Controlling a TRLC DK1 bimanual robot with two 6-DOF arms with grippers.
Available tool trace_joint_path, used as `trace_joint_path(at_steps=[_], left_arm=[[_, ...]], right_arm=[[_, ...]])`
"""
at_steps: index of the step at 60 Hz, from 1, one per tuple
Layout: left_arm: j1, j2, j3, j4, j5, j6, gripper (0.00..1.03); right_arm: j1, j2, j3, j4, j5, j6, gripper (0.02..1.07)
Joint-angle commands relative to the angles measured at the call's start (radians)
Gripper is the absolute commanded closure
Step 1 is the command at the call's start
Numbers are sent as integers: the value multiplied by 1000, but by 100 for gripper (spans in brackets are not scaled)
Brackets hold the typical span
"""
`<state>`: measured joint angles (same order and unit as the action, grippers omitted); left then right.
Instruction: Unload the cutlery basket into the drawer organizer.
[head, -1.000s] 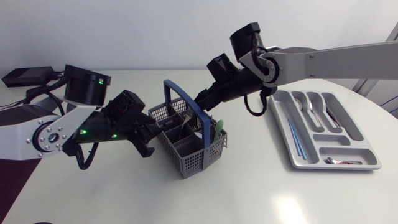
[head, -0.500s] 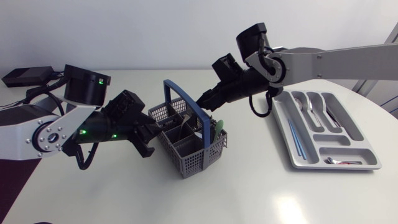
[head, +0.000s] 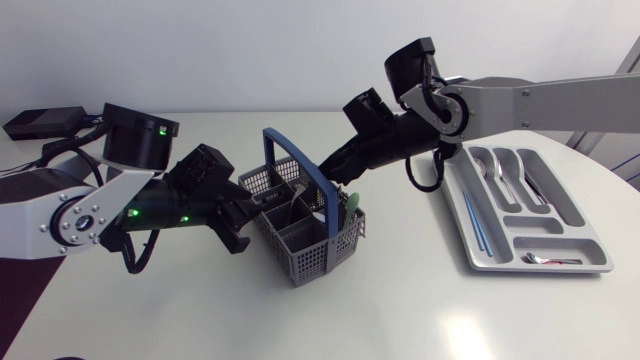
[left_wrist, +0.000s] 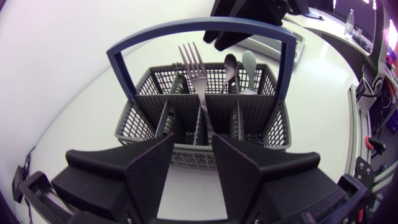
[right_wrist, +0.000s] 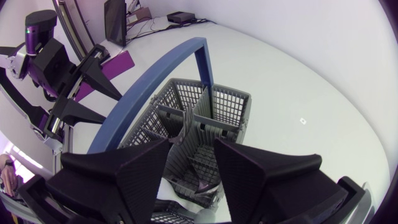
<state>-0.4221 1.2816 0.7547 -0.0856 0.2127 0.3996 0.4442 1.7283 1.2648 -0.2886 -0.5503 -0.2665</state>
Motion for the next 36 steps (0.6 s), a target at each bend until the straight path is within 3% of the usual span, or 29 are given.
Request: trace_joint_path(at_steps=[1, 19, 36], left_arm=[[-4, -18, 6, -5, 13, -13, 58], [-3, -18, -3, 4, 14, -13, 58], [-4, -14, -3, 10, 14, -13, 58]], right_arm=[[16, 50, 28, -14, -5, -14, 52], [42, 109, 74, -3, -3, -11, 53], [62, 171, 119, 11, 58, -2, 88]])
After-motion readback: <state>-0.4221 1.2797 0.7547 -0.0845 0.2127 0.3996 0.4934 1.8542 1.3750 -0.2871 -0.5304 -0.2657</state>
